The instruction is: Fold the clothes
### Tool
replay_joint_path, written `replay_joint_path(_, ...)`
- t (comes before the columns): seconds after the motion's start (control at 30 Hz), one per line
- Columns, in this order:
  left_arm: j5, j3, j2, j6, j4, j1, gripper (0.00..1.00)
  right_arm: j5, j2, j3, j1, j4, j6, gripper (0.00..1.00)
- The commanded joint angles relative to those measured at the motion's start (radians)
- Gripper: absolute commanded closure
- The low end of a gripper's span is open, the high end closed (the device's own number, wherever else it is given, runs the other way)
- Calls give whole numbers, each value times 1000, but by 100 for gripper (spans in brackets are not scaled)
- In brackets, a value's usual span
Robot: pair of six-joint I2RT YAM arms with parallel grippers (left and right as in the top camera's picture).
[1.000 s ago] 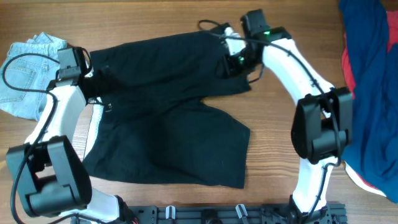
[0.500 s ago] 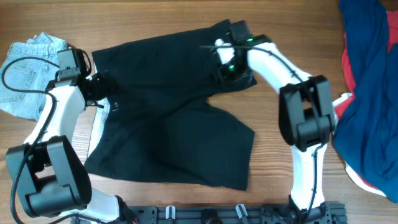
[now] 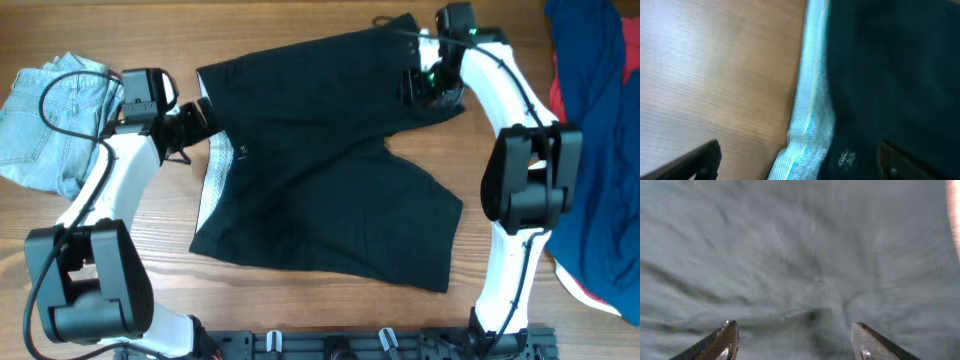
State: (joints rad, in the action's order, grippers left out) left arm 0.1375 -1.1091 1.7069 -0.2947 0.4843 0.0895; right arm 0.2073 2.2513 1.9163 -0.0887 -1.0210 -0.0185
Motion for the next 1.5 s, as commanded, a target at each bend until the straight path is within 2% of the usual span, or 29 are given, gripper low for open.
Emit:
replay_joint_path(0.0, 8, -5, -63, -5, 193, 39, 0, -26, -195, 58, 25, -105, -92, 23)
replay_joint_path(0.03, 19, -5, -91, -5, 262, 47, 0, -27, -229, 58, 30, -173, -108, 13)
replay_joint_path(0.1, 117, -5, -141, -6, 387, 61, 0, -27, -255, 58, 31, -308, -160, 10)
replay_joint_path(0.17, 166, -5, -161, -71, 514, 77, 0, -27, -258, 55, 31, -448, -198, 1)
replay_joint_path(0.27, 179, 5, -159, -118, 710, 105, 0, -73, -269, 50, 30, -565, -233, 0)
replay_joint_path(0.33, 211, 44, -161, -117, 744, 111, 0, -77, -306, 16, 30, -567, -266, 0)
replay_joint_path(0.43, 238, 146, -167, -118, 716, 111, 2, -77, -414, -68, 30, -542, -299, 0)
replay_joint_path(0.53, 267, 249, -175, -118, 644, 111, 11, -77, -513, -178, 30, -505, -306, 0)
replay_joint_path(0.7, 218, 315, -175, -141, 504, 111, 40, -76, -550, -306, 30, -480, -325, 0)
replay_joint_path(0.8, 169, 367, -175, -170, 452, 111, 43, -53, -550, -366, 30, -452, -327, 0)
replay_joint_path(0.83, 173, 393, -175, -186, 434, 111, 48, -49, -550, -389, 30, -439, -336, 0)
replay_joint_path(0.9, 173, 406, -175, -186, 444, 111, 47, -49, -550, -413, 30, -431, -350, 0)
replay_joint_path(1.03, 212, 405, -175, -185, 534, 111, 33, -49, -550, -443, 30, -430, -351, 0)
replay_joint_path(1.2, 102, 405, -175, -185, 401, 111, 36, -27, -550, -448, 30, -433, -348, 0)
replay_joint_path(1.3, 93, 426, -175, -186, 348, 109, 47, -18, -550, -491, 30, -430, -349, 0)
replay_joint_path(1.37, 95, 445, -175, -185, 344, 109, 49, 5, -550, -520, 30, -419, -349, 0)
replay_joint_path(1.4, 101, 452, -175, -185, 343, 109, 60, 29, -550, -546, 30, -406, -348, 0)
replay_joint_path(1.47, 151, 452, -175, -185, 349, 109, 75, 63, -550, -579, 27, -394, -349, 0)
